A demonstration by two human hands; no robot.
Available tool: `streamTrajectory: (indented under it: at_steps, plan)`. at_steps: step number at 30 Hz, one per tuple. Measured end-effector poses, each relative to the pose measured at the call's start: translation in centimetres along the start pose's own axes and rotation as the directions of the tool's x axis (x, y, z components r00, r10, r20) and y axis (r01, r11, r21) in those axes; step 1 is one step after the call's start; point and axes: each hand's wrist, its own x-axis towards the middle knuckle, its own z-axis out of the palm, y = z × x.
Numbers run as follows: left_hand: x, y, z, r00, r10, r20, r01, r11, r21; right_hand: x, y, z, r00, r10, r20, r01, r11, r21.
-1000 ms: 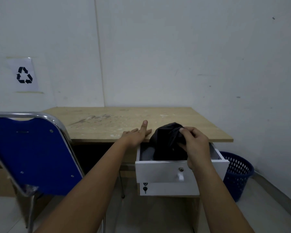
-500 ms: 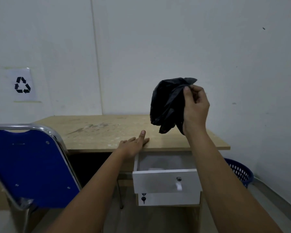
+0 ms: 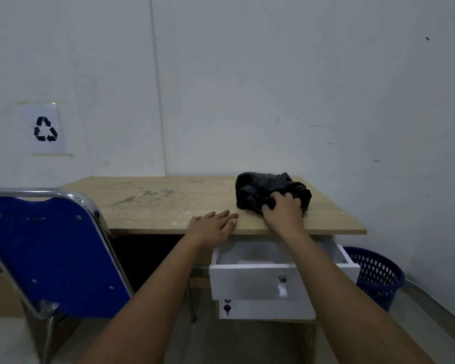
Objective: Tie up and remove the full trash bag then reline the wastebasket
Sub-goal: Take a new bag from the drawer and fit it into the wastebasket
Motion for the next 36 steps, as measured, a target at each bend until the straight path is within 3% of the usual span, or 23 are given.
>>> streamTrajectory:
  at_steps: [5, 10, 15, 19, 25, 29, 31, 36]
  plan:
    - [0.2, -0.1, 0.1, 1.000, -0.001, -0.003, 0.001, 1.000, 0.009, -2.4, 0.7, -0.6, 0.964, -0.097, -0.247, 0.092, 0.995, -0.031]
    - [0.3, -0.2, 0.3, 1.000, -0.003, -0.007, 0.003, 1.000, 0.019, -11.0, 2.7, -1.8, 0.855, -0.317, -0.410, 0.358, 0.933, 0.026]
    - [0.4, 0.0, 0.4, 1.000, -0.006, 0.000, 0.006, 1.000, 0.013, -18.7, 6.0, 2.6, 0.818, -0.473, -0.328, 0.463, 0.879, -0.111]
    - [0.5, -0.2, 0.4, 1.000, -0.005, 0.005, 0.005, 1.000, 0.023, -19.0, 7.9, 5.4, 0.764, -0.536, -0.360, 0.520, 0.841, -0.149]
    - [0.7, -0.3, 0.6, 1.000, -0.003, 0.004, 0.003, 1.000, 0.022, -15.8, 6.1, 6.5, 0.787, -0.461, -0.411, 0.475, 0.877, -0.074]
    - [0.7, -0.3, 0.6, 1.000, -0.011, 0.008, 0.010, 1.000, 0.026, -17.6, 6.7, 7.1, 0.798, -0.283, -0.532, 0.336, 0.942, 0.004]
    - [0.7, -0.3, 0.6, 1.000, -0.008, -0.001, 0.008, 0.999, 0.033, -19.3, 7.4, 8.1, 0.841, -0.202, -0.502, 0.278, 0.957, 0.082]
    - [0.9, -0.3, 0.7, 1.000, -0.001, -0.011, 0.002, 0.999, 0.040, -19.0, 8.6, 10.3, 0.876, -0.265, -0.403, 0.307, 0.951, 0.040]
